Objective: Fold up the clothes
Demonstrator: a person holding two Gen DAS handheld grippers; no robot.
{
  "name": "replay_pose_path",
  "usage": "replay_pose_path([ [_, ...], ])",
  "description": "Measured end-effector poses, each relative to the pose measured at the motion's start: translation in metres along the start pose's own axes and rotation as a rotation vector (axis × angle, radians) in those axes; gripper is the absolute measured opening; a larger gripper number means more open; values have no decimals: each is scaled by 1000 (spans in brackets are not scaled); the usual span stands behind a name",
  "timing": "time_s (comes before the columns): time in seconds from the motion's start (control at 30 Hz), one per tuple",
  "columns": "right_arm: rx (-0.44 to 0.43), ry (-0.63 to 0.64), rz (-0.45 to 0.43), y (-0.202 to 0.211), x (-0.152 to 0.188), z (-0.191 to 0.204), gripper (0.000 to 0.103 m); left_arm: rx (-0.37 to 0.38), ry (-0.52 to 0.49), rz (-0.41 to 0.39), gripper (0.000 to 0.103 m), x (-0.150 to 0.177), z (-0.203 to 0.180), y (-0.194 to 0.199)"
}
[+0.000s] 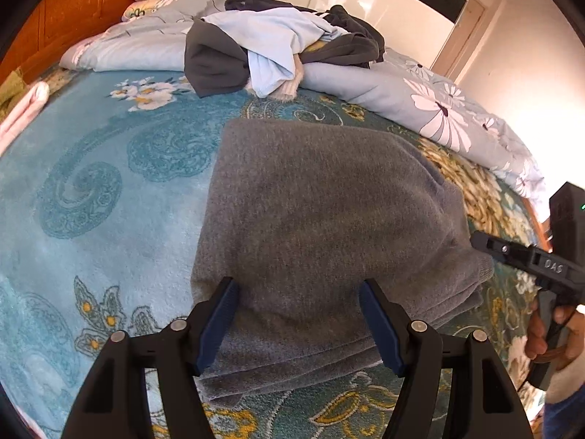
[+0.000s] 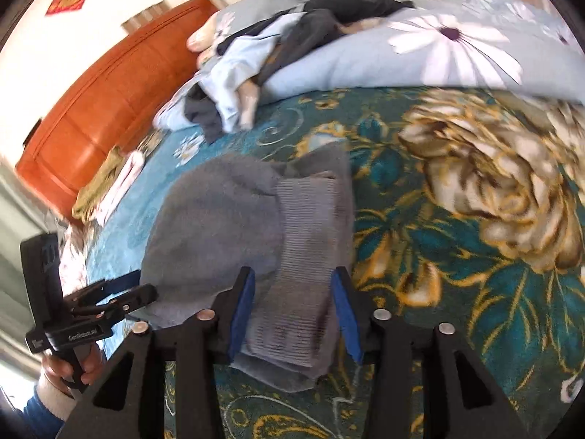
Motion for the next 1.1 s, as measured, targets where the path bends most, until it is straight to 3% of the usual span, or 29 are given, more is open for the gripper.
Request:
replay_pose_path([
  [0.07, -36, -71, 32, -6, 4, -12, 57, 69, 61, -2, 74, -4, 7, 0],
  [0.23, -159, -216, 46, -18, 8, -21, 58, 153, 168, -28, 80, -21, 26, 4],
  [0.4, -200, -229, 45, -26, 0, -17, 58, 278, 326, -32, 85, -28, 49, -7],
  [0.53, -223, -248, 37, -31, -6, -14, 58, 231, 313, -40, 88, -35, 62, -10],
  [0.6, -232, -252, 37, -34, -9, -13, 58, 274, 354, -25, 95, -35, 66, -15],
  [0.73, -238, -250, 35, -38, -12, -12, 58, 296, 323, -20, 103, -36, 62, -22],
  [0.9, -241, -244, 32, -41, -15, -10, 58, 320, 292, -23, 103, -37, 57, -26],
  [1.1, -249, -235, 25, -45, -18, -6, 59, 362, 335, 5, 103, -39, 52, -30],
])
Point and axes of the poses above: each gripper's, at about its wrist camera, not at the fingertips, and y roughly against the way its jaws point, z to its left, x to its underside, the point moved 8 cm from there along -y, roughly the way its jaws point, and after that the axes turned 8 degrees about x, right-handed, at the moved point
